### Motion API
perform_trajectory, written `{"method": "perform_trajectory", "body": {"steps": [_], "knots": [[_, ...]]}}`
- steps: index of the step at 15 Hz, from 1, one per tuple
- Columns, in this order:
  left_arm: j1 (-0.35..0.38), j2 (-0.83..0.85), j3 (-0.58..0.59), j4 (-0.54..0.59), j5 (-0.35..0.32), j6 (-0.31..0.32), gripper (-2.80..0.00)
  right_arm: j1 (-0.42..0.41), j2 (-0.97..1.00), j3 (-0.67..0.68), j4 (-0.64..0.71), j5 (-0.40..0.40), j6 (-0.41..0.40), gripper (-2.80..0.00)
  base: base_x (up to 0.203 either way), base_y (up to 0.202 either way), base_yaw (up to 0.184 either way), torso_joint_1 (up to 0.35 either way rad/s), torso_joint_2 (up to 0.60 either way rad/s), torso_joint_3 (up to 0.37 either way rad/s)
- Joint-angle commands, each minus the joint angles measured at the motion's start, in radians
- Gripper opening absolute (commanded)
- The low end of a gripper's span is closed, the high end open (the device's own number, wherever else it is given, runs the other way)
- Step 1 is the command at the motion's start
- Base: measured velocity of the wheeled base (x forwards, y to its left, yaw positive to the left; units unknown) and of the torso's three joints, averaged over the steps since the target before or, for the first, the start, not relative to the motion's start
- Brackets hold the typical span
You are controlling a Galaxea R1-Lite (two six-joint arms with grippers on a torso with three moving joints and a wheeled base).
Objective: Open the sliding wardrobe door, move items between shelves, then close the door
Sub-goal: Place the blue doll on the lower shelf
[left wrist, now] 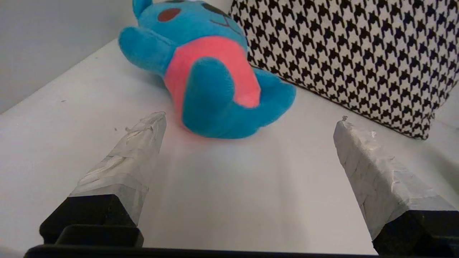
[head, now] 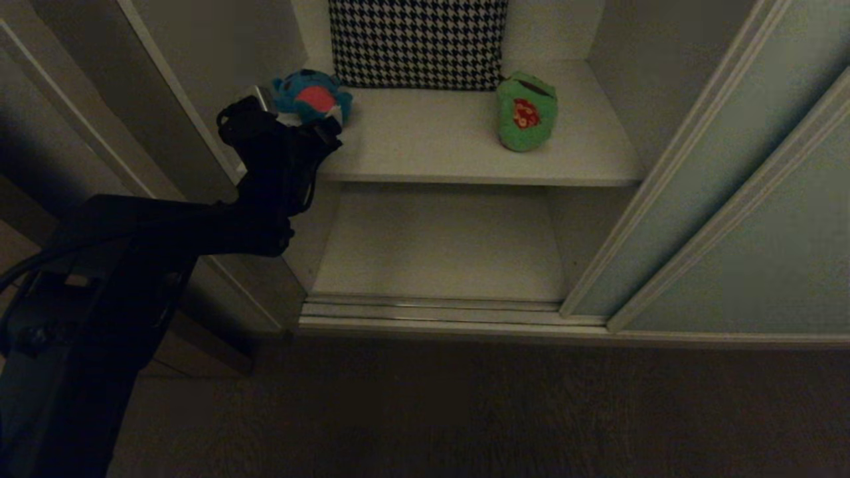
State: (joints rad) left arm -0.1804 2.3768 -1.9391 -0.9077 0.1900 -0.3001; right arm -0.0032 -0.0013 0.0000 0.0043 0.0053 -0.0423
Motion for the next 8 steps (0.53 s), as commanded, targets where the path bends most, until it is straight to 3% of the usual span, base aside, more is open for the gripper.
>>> {"method": "perform_trajectory", "body": {"steps": [1,8], "knots": [[-0.002,-0.008,0.0,-0.005,0.0,0.0,0.0,0.0,0.0,0.002,0.0,0.001,-0.001,-2.8,0.0,0.0,0.0,0.0,0.0,0.0],[-0.002,-0.008,-0.001,-0.019,0.002,-0.002,0.0,0.0,0.0,0.002,0.0,0.001,-0.001,-2.8,0.163,0.0,0.001,0.002,0.0,0.002]]}}
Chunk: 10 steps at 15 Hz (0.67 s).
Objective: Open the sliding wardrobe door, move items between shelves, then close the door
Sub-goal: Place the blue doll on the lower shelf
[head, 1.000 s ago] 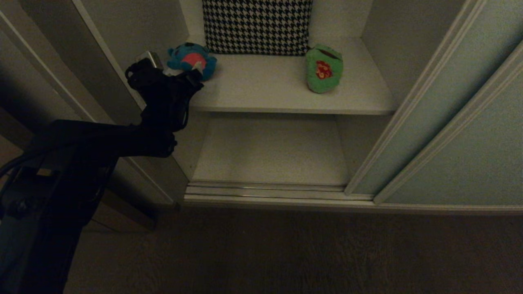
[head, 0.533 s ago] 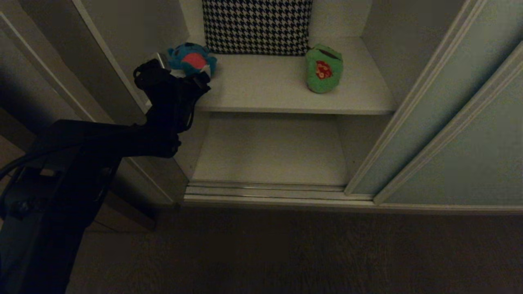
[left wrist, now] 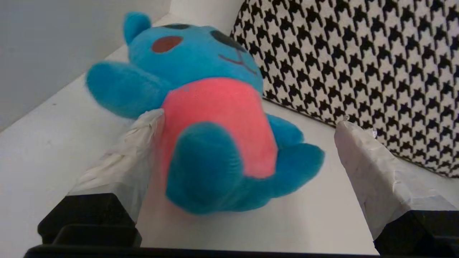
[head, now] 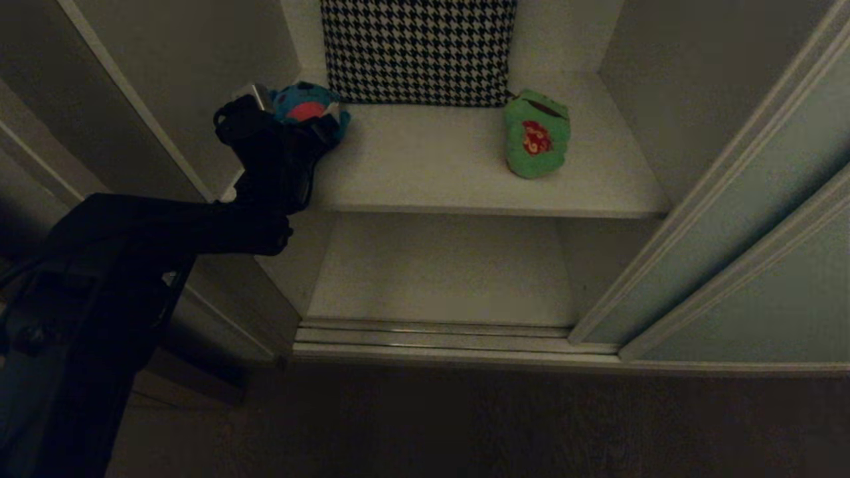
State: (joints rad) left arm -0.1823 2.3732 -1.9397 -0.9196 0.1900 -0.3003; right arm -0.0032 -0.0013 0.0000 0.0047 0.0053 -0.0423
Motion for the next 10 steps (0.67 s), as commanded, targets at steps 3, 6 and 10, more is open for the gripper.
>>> {"method": "perform_trajectory", "body": {"steps": [3,6,10], "knots": [[0.001,0.001,-0.001,-0.001,0.002,0.001,0.0,0.0,0.0,0.002,0.0,0.001,-0.001,-2.8,0.0,0.0,0.0,0.0,0.0,0.0],[0.002,0.012,-0.002,-0.007,0.002,0.001,0.0,0.0,0.0,0.002,0.0,0.001,-0.001,-2.8,0.0,0.0,0.0,0.0,0.0,0.0],[0.007,0.029,-0.002,-0.003,-0.009,0.0,-2.8,0.0,0.0,0.0,0.0,0.001,-0.001,-2.8,0.0,0.0,0.0,0.0,0.0,0.0]]}}
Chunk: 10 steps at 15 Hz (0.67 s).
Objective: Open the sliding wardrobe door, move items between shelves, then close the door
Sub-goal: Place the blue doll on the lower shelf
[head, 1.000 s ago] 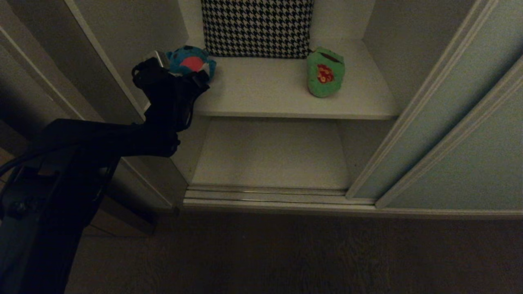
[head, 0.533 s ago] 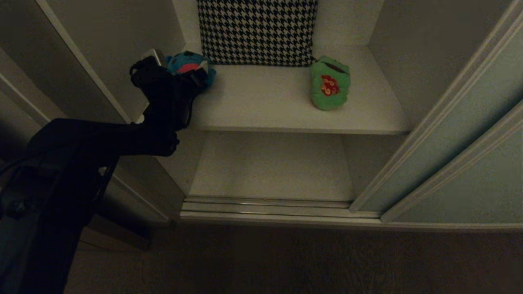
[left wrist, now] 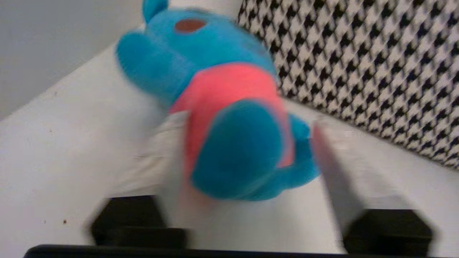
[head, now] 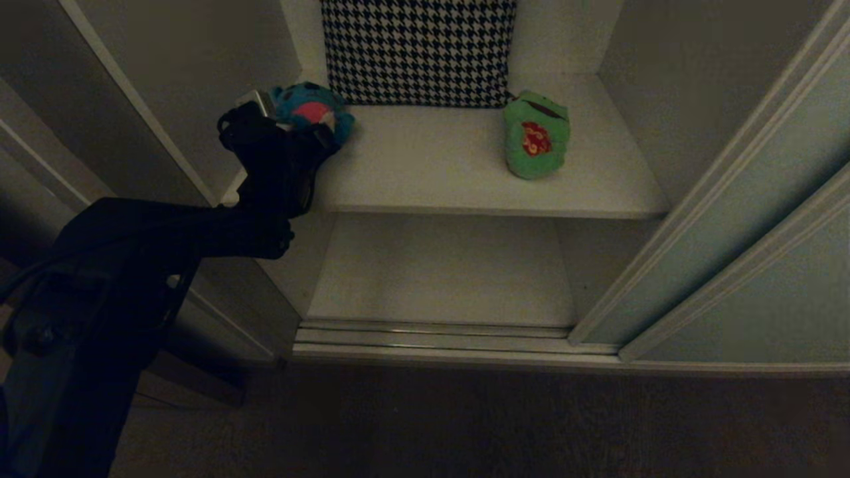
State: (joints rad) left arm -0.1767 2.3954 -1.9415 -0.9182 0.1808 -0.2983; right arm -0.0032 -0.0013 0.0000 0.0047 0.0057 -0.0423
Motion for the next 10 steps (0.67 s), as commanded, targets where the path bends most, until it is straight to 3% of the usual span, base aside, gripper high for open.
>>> {"method": "perform_trajectory", "body": {"steps": [1,10], "knots": [[0.002,0.014,-0.001,-0.005,-0.006,-0.002,-2.8,0.0,0.0,0.002,0.0,0.0,-0.001,-2.8,0.0,0.0,0.0,0.0,0.0,0.0],[0.005,-0.008,-0.002,-0.002,-0.007,-0.014,-2.8,0.0,0.0,0.001,0.0,0.0,-0.001,-2.8,0.0,0.0,0.0,0.0,0.0,0.0]]}}
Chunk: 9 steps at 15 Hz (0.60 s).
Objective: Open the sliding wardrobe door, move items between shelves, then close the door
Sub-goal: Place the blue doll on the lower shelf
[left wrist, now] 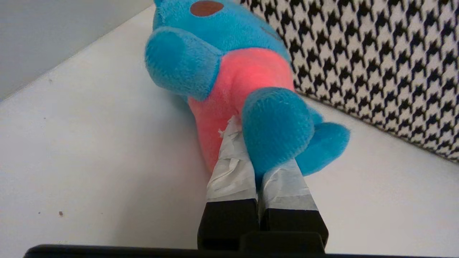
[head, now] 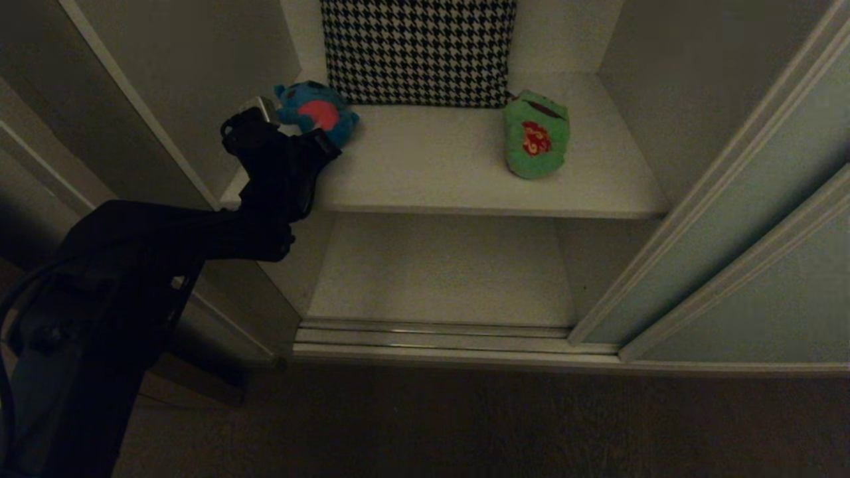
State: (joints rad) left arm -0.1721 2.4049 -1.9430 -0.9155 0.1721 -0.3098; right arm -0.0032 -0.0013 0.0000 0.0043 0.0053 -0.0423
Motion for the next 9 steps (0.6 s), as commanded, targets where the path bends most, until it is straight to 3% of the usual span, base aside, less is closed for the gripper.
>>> {"method": "perform_trajectory", "body": {"steps": [1,4,9], "knots": [[0.001,-0.031,0.001,-0.004,0.0,-0.003,-2.8,0.0,0.0,0.002,0.0,0.001,-0.001,-2.8,0.0,0.0,0.0,0.0,0.0,0.0],[0.0,-0.118,0.006,0.028,0.008,-0.006,-2.8,0.0,0.0,0.002,0.0,0.001,-0.001,-2.8,0.0,0.0,0.0,0.0,0.0,0.0],[-0.027,-0.362,0.065,0.256,-0.001,0.028,-2.8,0.0,0.0,0.001,0.0,0.001,-0.001,-2.8,0.0,0.0,0.0,0.0,0.0,0.0]]}}
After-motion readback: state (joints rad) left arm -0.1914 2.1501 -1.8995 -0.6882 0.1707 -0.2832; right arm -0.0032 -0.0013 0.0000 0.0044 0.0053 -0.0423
